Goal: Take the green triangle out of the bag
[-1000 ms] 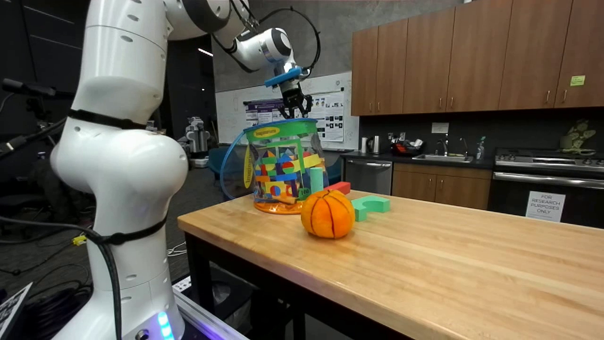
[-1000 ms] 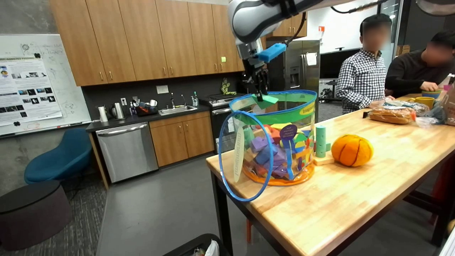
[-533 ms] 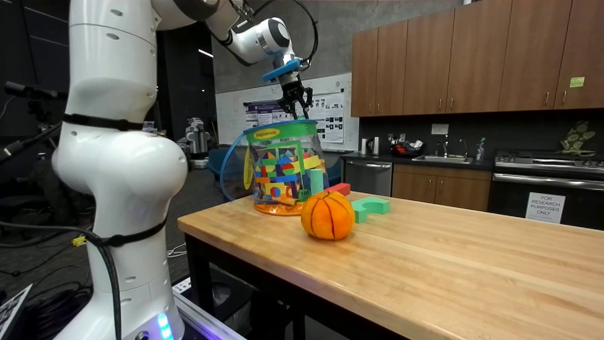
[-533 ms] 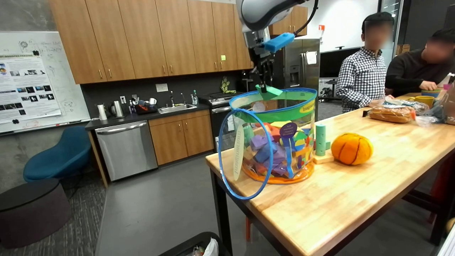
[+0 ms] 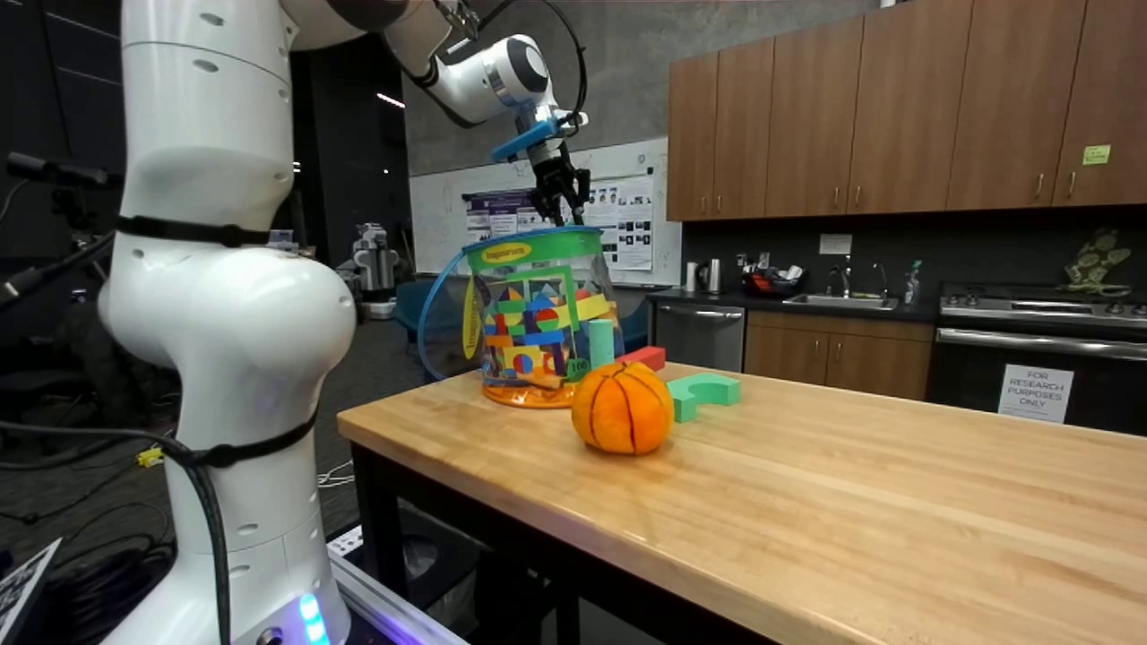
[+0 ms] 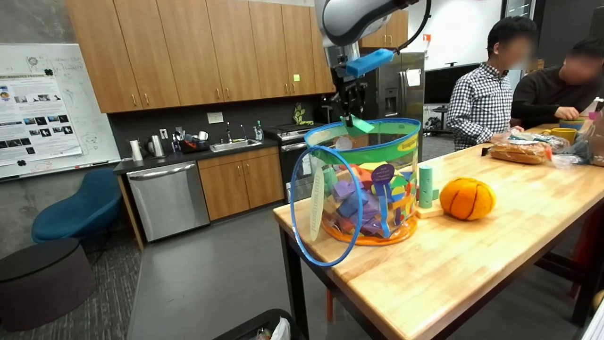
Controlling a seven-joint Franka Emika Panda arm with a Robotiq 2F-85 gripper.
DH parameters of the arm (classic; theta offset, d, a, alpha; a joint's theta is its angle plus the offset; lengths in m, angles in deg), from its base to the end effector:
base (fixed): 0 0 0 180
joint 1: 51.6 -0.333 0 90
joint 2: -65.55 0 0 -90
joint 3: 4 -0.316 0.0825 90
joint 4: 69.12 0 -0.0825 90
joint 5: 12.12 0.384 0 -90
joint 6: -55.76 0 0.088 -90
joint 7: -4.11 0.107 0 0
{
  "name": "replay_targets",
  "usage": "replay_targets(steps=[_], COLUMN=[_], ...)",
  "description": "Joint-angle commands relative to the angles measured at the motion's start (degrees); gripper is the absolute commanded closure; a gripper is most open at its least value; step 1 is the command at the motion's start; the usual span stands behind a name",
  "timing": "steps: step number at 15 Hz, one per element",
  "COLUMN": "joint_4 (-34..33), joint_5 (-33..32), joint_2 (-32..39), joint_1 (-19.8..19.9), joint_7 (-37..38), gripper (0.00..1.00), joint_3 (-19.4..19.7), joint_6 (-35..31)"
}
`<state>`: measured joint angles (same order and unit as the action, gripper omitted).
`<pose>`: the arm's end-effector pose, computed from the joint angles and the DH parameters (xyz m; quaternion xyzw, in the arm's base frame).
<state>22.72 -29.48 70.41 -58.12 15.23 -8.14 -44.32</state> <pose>0.5896 0.0820 0.5804 0.9886 0.0178 0.0564 0.1381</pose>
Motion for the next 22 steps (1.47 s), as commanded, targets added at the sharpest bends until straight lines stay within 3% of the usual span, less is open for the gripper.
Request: replay_targets(steps=[1, 9, 12, 16, 22], joint_4=[6.0, 11.0, 14.2, 18.8, 22.7], joint_5=[1.9, 2.8, 4.0, 6.8, 5.0], joint_2=[-8.4, -16.5, -17.4, -14.7, -8.7], joint_1=[2.3, 8.3, 10.0, 11.7, 12.3], joint_7=[3.2, 5.2, 8.2, 12.7, 18.8], gripper=[0.85, 0.85, 0.85, 0.85, 0.85], joint_3=[1.8, 5.4, 6.5, 7.5, 7.3], joint_6=[0.2, -0.2, -3.2, -11.5, -20.8])
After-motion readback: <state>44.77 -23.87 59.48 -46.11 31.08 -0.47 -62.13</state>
